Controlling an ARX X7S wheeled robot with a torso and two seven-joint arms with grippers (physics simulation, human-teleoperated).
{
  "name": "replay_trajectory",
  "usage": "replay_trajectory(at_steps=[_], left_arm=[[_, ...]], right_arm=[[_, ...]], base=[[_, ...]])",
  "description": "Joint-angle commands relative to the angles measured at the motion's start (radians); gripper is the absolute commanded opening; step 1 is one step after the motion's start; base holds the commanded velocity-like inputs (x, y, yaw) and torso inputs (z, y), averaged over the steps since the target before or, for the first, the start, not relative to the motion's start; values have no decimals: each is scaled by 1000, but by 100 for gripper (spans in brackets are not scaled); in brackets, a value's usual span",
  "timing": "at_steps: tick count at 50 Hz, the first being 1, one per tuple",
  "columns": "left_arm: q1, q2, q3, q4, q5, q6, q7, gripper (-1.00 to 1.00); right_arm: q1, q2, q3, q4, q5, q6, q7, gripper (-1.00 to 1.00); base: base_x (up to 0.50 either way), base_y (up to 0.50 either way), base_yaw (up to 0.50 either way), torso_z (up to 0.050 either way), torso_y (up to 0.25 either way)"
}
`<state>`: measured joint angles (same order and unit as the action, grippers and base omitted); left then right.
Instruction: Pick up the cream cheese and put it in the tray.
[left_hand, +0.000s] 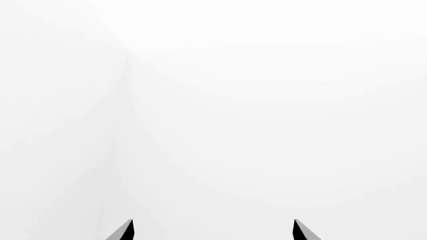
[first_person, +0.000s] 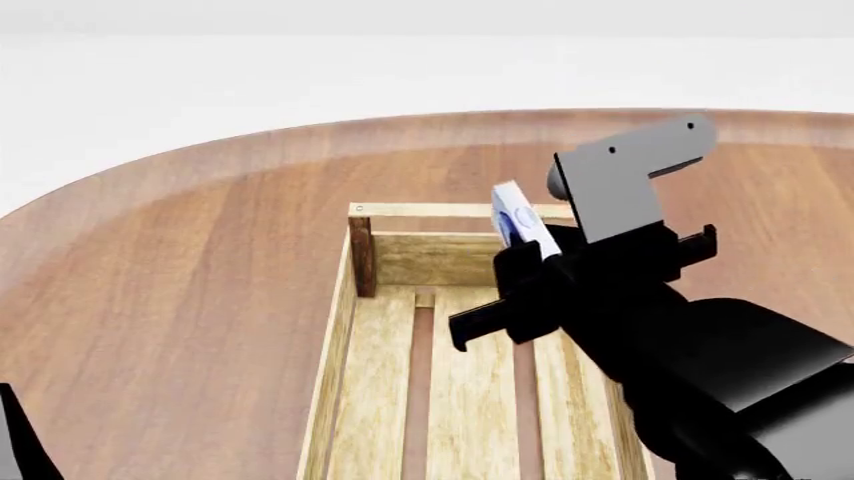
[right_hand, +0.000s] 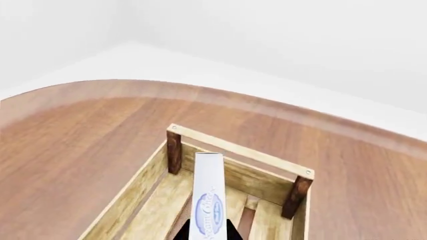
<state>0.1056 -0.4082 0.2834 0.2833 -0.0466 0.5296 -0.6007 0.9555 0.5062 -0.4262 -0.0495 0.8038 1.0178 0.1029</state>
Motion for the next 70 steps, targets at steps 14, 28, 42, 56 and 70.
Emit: replay_trajectory(at_steps=[14, 28, 42, 56, 70], left_arm=[[-3, -1, 5, -2, 10, -1, -5, 100], [-1, -3, 9, 2, 13, 2, -7, 100], [2, -1, 11, 5, 29, -2, -15, 100], [1, -1, 8, -1, 26, 8, -23, 100], [-3, -2, 13, -8, 26, 16, -23, 100]], right_arm=[[-24, 17, -40, -56, -42, -19, 4, -100], [-27, 22, -43, -62, -45, -27, 5, -100], [-29, 20, -54, -53, -56, -38, 8, -100], [-30, 20, -62, -48, -66, -49, 11, -100], [-29, 18, -73, -56, -66, -53, 8, -100]], base=[[0, 0, 0, 0, 1], [0, 0, 0, 0, 1], [0, 0, 0, 0, 1], [0, 0, 0, 0, -62], [-1, 0, 0, 0, -113]])
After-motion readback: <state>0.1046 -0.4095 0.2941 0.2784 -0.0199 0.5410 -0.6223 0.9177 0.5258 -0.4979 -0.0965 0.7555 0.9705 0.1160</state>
